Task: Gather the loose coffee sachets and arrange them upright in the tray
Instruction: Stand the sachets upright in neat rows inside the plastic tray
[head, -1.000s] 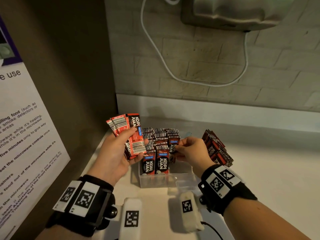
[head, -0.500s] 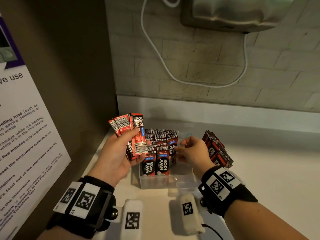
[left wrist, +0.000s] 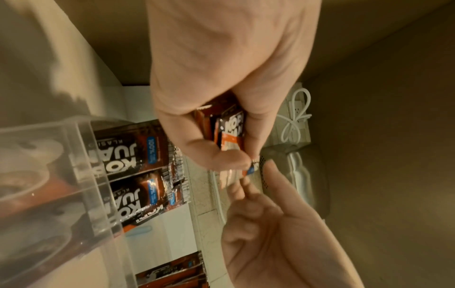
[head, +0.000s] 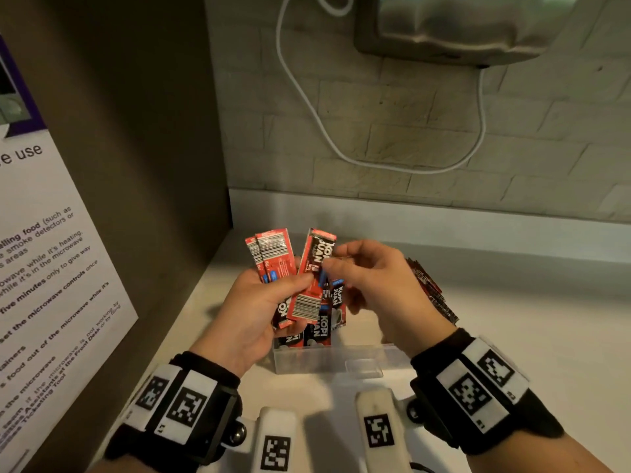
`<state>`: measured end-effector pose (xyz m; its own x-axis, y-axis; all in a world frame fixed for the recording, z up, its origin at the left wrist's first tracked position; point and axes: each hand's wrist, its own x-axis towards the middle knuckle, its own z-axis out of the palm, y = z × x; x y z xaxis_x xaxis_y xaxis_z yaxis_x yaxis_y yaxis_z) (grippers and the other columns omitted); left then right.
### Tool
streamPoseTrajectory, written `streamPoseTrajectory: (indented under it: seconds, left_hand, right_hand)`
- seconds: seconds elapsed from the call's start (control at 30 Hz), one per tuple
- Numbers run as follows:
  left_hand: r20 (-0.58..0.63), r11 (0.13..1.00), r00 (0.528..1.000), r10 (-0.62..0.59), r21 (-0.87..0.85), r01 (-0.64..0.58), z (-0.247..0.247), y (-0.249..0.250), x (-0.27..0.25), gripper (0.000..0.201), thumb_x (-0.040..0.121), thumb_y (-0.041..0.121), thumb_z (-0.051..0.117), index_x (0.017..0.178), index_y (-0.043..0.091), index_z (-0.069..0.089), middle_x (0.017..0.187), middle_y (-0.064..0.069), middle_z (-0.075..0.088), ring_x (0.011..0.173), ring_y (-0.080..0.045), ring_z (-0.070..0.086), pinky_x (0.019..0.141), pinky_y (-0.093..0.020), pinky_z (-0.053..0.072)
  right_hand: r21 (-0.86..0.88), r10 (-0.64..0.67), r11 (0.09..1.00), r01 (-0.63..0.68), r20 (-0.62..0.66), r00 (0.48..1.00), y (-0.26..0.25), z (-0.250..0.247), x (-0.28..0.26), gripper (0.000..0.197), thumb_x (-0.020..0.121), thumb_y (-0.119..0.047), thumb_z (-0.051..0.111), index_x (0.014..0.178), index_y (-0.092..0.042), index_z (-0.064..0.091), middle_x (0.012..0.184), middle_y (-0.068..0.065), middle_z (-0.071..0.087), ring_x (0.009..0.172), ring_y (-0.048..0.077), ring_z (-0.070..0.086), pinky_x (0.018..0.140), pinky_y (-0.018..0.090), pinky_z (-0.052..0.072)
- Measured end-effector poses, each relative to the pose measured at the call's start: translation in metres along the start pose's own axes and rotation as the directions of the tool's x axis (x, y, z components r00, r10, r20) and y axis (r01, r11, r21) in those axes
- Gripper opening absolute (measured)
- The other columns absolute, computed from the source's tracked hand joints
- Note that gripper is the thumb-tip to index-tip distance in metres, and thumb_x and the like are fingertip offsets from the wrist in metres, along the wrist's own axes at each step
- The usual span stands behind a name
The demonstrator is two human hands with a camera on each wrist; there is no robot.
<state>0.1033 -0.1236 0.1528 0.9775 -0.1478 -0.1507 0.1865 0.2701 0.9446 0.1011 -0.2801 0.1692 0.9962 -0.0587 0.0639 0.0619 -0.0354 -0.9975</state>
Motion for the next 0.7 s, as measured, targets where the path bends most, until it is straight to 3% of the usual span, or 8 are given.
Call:
streamPoseTrajectory:
  seconds: [0.13,0.2,0.3,0.43,0.53,0.63,0.7]
  left_hand:
    - [0.119,1.0,0.993,-0.016,-0.004,0.016,0.005,0.001,-0.005,0.019,0.078,0.031,0.068,0.091,0.016,0.069,0.084,-0.01,0.072,0.069,-0.021,0.068,0.042,-0.022,0.045]
    - [0.178,0.998,0.983,-0.044,-0.039,0.051,0.004,0.003,-0.006,0.029,0.078,0.035,0.063,0.096,0.014,0.07,0.086,-0.009,0.072,0.071,-0.02,0.069,0.041,-0.021,0.045]
    - [0.212,0.994,0.975,-0.072,-0.07,0.088,0.0,0.005,-0.006,0.02,0.073,0.021,0.068,0.091,0.017,0.064,0.083,-0.007,0.07,0.067,-0.018,0.068,0.037,-0.02,0.043]
    - [0.161,0.991,0.987,0.02,-0.13,0.001,0.005,0.005,-0.006,0.027,0.062,0.007,0.07,0.079,0.02,0.054,0.08,-0.006,0.07,0.064,-0.016,0.067,0.038,-0.02,0.038]
    - [0.058,0.989,0.996,0.074,-0.13,-0.066,0.008,0.003,-0.002,0.031,0.057,0.01,0.074,0.077,0.022,0.054,0.079,-0.002,0.069,0.066,-0.016,0.066,0.041,-0.021,0.038]
    - [0.01,0.993,0.995,0.096,-0.069,-0.095,0.011,-0.002,0.001,0.029,0.069,0.003,0.074,0.078,0.023,0.055,0.08,-0.003,0.068,0.069,-0.018,0.065,0.044,-0.022,0.04]
    - [-0.01,0.994,0.997,0.083,-0.077,-0.083,0.012,-0.004,0.002,0.024,0.079,0.005,0.071,0.08,0.023,0.055,0.079,-0.003,0.067,0.069,-0.017,0.066,0.045,-0.023,0.043]
  right_hand:
    - [0.066,-0.008,0.998,0.003,0.08,0.997,0.0,0.006,-0.002,0.002,0.091,0.0,0.058,0.092,-0.002,0.057,0.061,0.007,0.057,0.042,0.013,0.052,0.039,0.022,0.043]
    - [0.225,-0.01,0.974,-0.018,0.123,0.992,-0.002,0.003,-0.003,0.01,0.096,0.004,0.046,0.095,-0.003,0.054,0.065,0.009,0.06,0.048,0.015,0.053,0.045,0.023,0.047]
    - [0.385,-0.024,0.922,-0.038,0.155,0.988,-0.006,-0.001,-0.003,0.02,0.095,0.006,0.038,0.099,-0.005,0.055,0.073,0.009,0.063,0.055,0.016,0.054,0.052,0.023,0.049]
    - [0.447,-0.053,0.894,-0.034,0.18,0.982,-0.004,-0.001,-0.005,0.03,0.086,0.012,0.045,0.106,-0.006,0.059,0.086,0.008,0.068,0.068,0.02,0.06,0.059,0.025,0.051]
    - [0.362,-0.081,0.932,0.009,0.183,0.98,-0.001,0.0,-0.009,0.035,0.077,0.01,0.059,0.107,-0.006,0.061,0.093,0.009,0.067,0.071,0.015,0.063,0.058,0.024,0.051]
    - [0.15,-0.087,0.986,0.076,0.067,0.994,0.0,0.006,-0.013,0.015,0.081,0.005,0.067,0.089,-0.007,0.066,0.073,0.005,0.066,0.052,0.006,0.056,0.049,0.019,0.044]
    - [0.096,-0.101,0.99,0.105,-0.051,0.994,0.0,0.005,-0.01,0.014,0.083,0.004,0.065,0.08,-0.009,0.066,0.062,0.002,0.064,0.046,0.006,0.053,0.045,0.019,0.041]
